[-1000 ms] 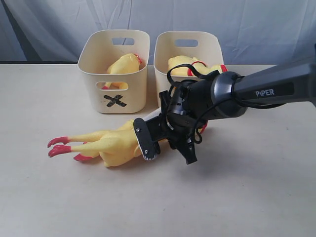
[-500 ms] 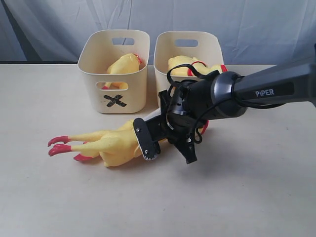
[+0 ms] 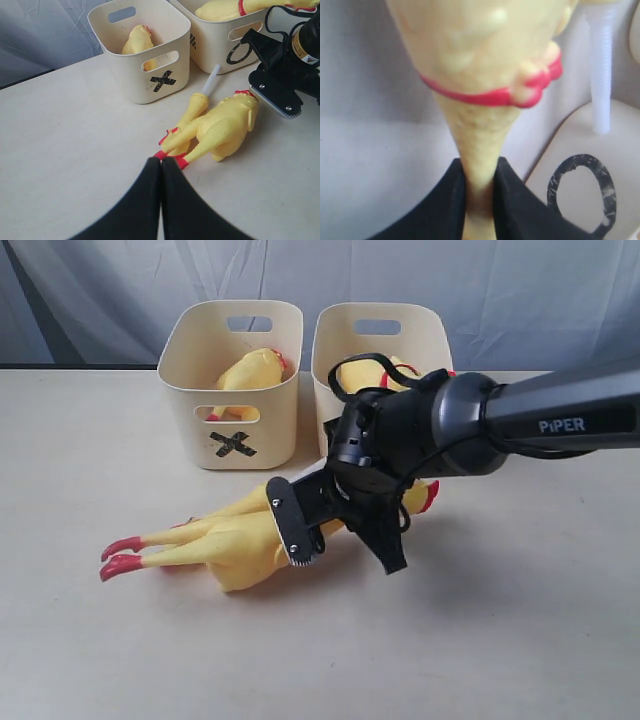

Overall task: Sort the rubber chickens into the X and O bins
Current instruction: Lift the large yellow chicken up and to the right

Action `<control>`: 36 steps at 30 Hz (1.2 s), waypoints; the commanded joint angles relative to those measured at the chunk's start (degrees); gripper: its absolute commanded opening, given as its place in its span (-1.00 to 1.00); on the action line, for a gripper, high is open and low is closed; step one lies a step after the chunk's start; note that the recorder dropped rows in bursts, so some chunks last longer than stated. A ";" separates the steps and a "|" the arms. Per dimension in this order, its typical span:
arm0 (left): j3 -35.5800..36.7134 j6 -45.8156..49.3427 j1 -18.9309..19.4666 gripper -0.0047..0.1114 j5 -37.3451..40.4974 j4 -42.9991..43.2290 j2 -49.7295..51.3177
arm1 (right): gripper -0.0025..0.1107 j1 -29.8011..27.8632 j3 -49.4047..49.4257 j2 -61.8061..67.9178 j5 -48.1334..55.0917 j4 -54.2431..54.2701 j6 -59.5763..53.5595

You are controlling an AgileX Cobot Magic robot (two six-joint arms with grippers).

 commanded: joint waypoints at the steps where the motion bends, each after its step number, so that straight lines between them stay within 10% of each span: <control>1: 0.08 -0.31 -0.04 -0.91 -0.43 -0.06 -0.38 | -0.97 1.37 -0.31 -3.20 3.35 3.38 0.02; 22: 0.08 -0.31 -0.04 -0.91 -0.56 -0.05 -0.38 | -0.97 2.69 -0.31 -21.73 19.98 42.22 4.12; 36: 0.08 -0.31 -0.04 -0.91 -0.67 -0.33 -0.38 | -0.97 2.19 -3.90 -35.60 28.39 31.37 26.24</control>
